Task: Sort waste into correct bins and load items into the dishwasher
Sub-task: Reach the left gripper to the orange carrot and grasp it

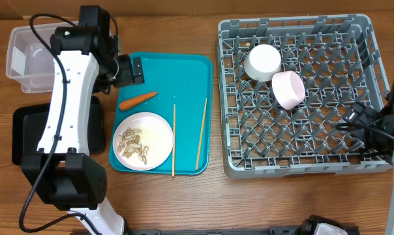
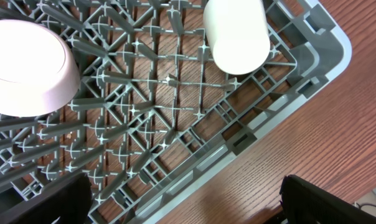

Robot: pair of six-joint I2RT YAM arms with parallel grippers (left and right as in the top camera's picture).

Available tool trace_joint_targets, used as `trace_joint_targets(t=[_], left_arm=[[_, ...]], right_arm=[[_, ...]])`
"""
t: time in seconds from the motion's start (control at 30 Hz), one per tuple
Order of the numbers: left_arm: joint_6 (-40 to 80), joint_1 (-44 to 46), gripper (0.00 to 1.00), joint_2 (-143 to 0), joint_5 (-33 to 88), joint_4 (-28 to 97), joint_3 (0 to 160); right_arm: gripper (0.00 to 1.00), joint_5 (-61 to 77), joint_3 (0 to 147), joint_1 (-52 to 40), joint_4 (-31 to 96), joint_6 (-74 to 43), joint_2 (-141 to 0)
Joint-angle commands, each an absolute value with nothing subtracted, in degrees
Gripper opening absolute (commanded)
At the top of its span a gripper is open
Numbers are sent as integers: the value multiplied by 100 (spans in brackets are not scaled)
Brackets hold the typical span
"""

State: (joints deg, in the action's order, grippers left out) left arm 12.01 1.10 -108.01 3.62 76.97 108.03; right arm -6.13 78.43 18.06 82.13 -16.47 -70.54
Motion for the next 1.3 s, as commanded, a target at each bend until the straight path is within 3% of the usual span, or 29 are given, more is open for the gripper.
trace_joint_targets(t=[0.0,0.43,1.17,1.27], left_arm=[[792,309,100,-10790,-89,7507,10759],[-1664,423,97,-11804,-185,7159,10759],[-1518,539,96,-13343,82,6495,10759],[-1518,539,91,-13375,84,6506,10739]], right_arm=[[100,-563,7948,1835,8202,-1653,-6987],[100,-495,7948,1835,8197,-1649,-6989],[100,-502,7946,1835,8204,-1629,-6987],[100,-504,7946,1835,8202,-1629,-6989]])
